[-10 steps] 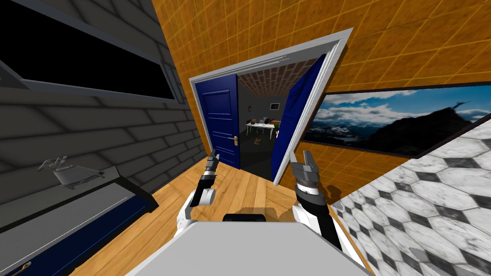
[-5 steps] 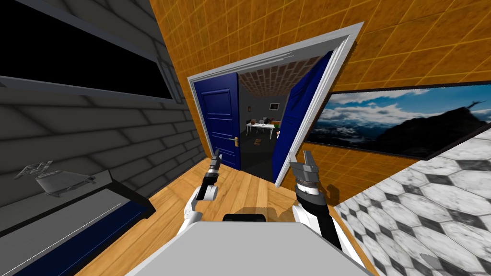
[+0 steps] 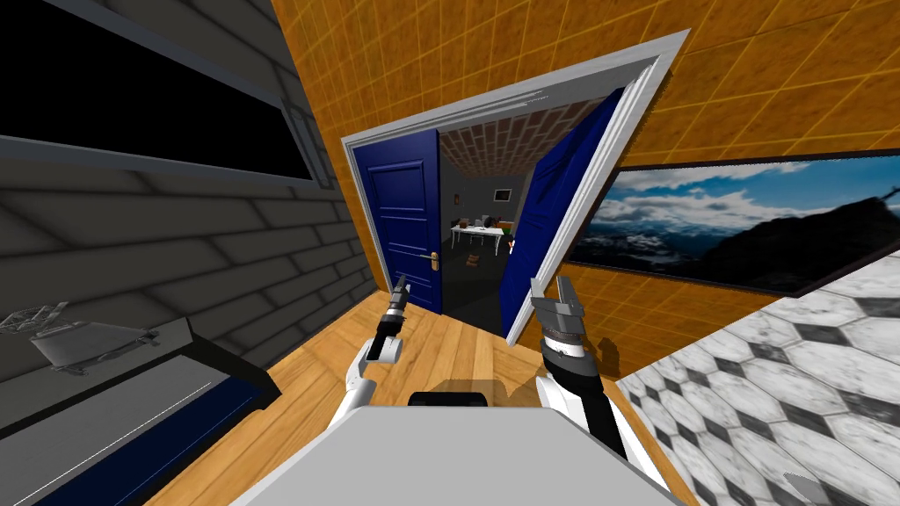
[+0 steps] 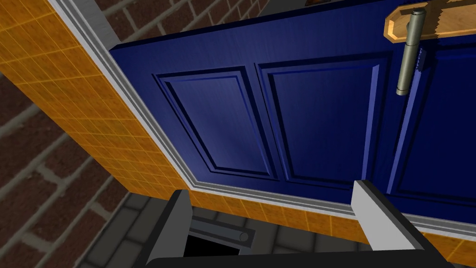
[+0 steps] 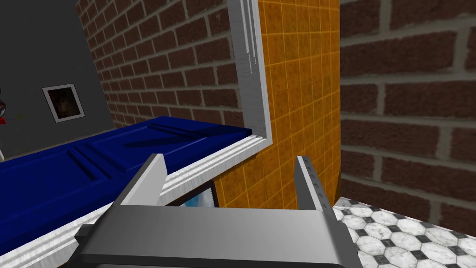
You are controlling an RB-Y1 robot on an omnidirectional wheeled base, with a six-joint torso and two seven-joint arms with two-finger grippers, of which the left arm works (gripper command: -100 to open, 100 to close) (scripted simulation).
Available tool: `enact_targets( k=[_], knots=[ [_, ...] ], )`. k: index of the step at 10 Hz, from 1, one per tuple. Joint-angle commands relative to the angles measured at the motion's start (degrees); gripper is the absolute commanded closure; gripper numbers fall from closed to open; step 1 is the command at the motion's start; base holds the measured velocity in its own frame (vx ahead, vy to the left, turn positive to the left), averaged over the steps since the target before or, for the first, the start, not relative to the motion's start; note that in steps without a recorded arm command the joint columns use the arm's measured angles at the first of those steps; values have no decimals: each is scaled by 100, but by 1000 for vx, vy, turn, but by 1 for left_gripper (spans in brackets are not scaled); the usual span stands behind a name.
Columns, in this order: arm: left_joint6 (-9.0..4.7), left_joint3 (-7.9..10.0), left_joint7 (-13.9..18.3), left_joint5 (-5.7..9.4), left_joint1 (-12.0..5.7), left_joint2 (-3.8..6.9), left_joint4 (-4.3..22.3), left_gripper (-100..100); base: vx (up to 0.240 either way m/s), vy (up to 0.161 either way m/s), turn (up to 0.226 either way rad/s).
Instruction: Push the door open
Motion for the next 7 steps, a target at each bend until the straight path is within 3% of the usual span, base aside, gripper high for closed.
enact_targets(
  k=[1,7],
  knots=[
    [-13,3,47,-40,-202,1,286,-100,67,66,-22],
    [-64,6,172,-148,-726,-7,1188,-100,68,66,-21]
  ],
)
